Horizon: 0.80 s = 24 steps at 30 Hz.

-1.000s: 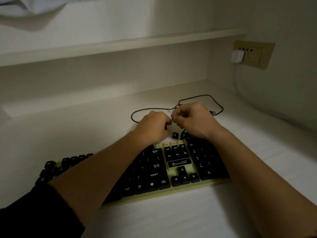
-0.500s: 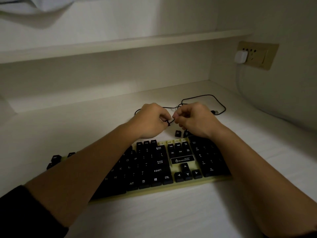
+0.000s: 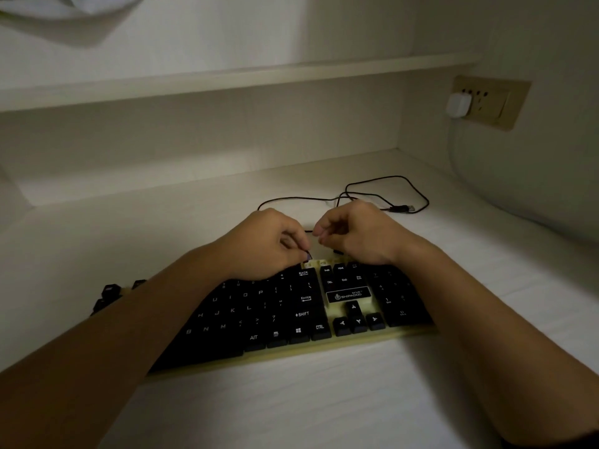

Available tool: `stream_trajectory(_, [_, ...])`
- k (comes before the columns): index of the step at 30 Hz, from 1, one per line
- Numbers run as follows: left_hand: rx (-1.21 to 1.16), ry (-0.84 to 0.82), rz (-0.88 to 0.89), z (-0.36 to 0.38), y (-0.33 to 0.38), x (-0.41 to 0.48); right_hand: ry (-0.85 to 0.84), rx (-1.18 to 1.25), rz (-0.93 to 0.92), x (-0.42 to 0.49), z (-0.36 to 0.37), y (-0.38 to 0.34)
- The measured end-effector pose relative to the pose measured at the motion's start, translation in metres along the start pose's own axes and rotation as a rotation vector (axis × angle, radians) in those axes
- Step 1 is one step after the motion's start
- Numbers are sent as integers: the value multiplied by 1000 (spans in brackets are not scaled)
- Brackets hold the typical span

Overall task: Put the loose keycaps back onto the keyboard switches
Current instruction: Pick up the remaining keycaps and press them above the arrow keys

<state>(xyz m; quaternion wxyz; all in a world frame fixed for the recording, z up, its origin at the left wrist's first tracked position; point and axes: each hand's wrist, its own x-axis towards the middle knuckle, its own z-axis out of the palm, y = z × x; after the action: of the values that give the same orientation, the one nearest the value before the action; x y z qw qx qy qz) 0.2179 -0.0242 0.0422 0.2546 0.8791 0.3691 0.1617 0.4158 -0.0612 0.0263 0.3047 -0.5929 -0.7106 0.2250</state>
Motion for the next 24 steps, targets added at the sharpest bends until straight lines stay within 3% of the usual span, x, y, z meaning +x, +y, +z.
stream_trajectory(13, [-82, 64, -69, 13, -2, 1, -55, 4, 44, 0, 5, 4])
stream_trajectory(24, [107, 133, -90, 20, 13, -2, -36, 15, 42, -1, 12, -3])
